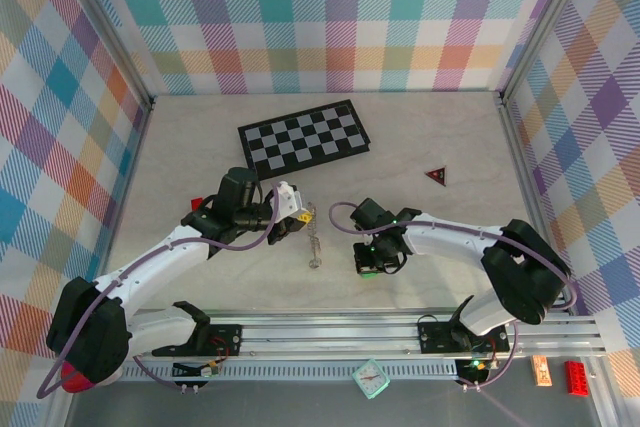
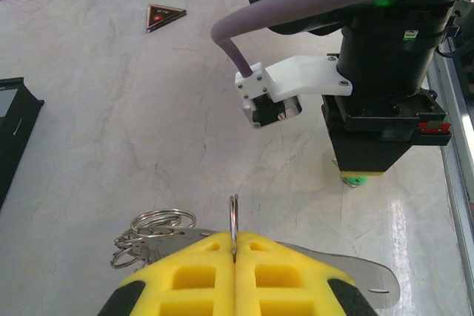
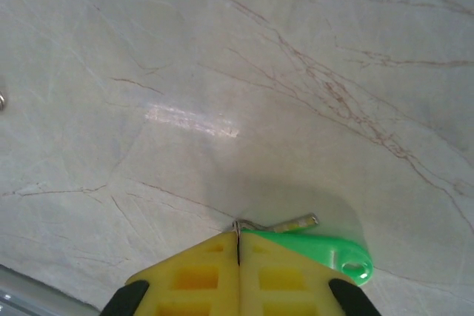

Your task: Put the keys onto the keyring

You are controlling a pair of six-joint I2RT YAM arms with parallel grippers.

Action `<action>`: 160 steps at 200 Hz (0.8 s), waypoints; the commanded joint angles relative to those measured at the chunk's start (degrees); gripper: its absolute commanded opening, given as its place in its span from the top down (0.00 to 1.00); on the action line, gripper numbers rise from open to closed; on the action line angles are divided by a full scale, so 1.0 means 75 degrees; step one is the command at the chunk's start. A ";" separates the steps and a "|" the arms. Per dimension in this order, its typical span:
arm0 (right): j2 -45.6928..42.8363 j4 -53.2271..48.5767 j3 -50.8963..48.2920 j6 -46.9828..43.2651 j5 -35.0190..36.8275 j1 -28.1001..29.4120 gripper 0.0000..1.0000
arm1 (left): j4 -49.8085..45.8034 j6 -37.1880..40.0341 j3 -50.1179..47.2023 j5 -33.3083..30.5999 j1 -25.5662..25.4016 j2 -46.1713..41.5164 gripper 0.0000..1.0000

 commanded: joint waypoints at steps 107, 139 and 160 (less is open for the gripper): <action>0.0418 -0.0150 0.0586 -0.0268 0.0531 0.0063 0.96 | -0.0080 0.0122 0.0100 0.0083 -0.0047 -0.0204 1.00; 0.0556 -0.0129 0.0622 -0.0273 0.0473 0.0064 0.92 | -0.0087 0.0138 0.0099 0.0074 -0.0047 -0.0196 1.00; 0.0592 -0.0121 0.0654 -0.0293 0.0434 0.0064 0.87 | -0.0091 0.0139 0.0100 0.0074 -0.0047 -0.0207 1.00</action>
